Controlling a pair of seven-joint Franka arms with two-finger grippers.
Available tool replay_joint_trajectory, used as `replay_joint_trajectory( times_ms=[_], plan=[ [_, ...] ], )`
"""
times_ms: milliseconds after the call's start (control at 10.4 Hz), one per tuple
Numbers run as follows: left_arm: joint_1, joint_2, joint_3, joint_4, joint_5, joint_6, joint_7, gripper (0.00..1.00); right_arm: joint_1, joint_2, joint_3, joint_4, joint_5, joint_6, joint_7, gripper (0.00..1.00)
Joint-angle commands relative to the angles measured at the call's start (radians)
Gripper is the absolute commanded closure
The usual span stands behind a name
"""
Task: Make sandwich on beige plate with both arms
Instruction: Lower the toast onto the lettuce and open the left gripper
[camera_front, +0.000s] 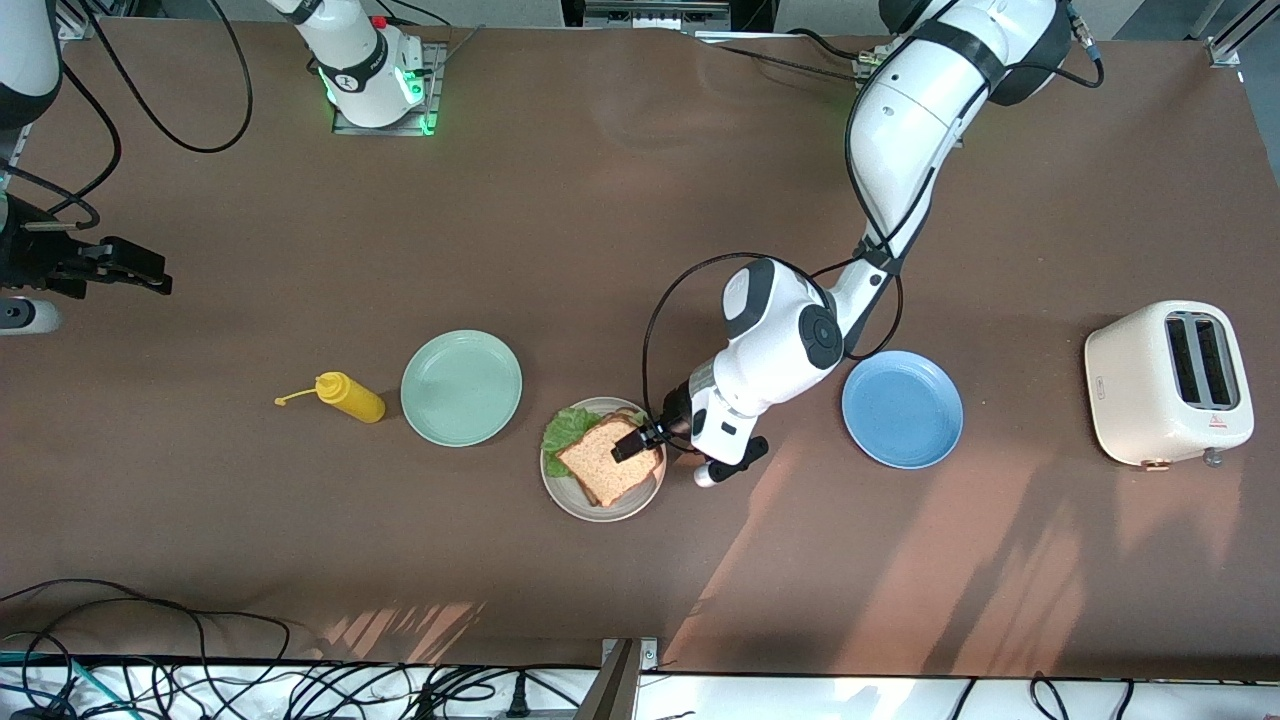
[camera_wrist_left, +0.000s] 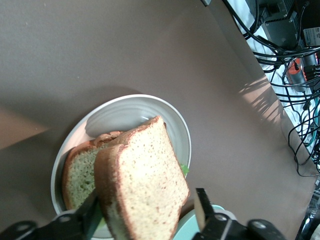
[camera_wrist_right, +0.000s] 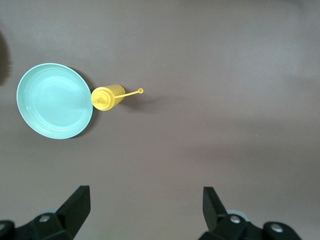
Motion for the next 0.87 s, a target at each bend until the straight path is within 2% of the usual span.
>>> replay_joint_trajectory(
  times_ms=[0, 579, 771],
  plan=[
    [-0.008, -0.013, 0.005, -0.002, 0.052, -0.068, -0.002, 0.00, 0.002, 0.005, 0.001, 0.008, -0.010, -0.002, 0.017, 0.00],
    [-0.009, -0.019, 0.008, -0.001, 0.057, -0.320, -0.005, 0.00, 0.002, 0.007, 0.001, 0.010, -0.009, 0.001, 0.017, 0.00],
    [-0.006, -0.055, 0.049, -0.001, 0.057, -0.427, -0.005, 0.00, 0.002, 0.007, 0.001, 0.008, -0.007, 0.001, 0.017, 0.00]
  ],
)
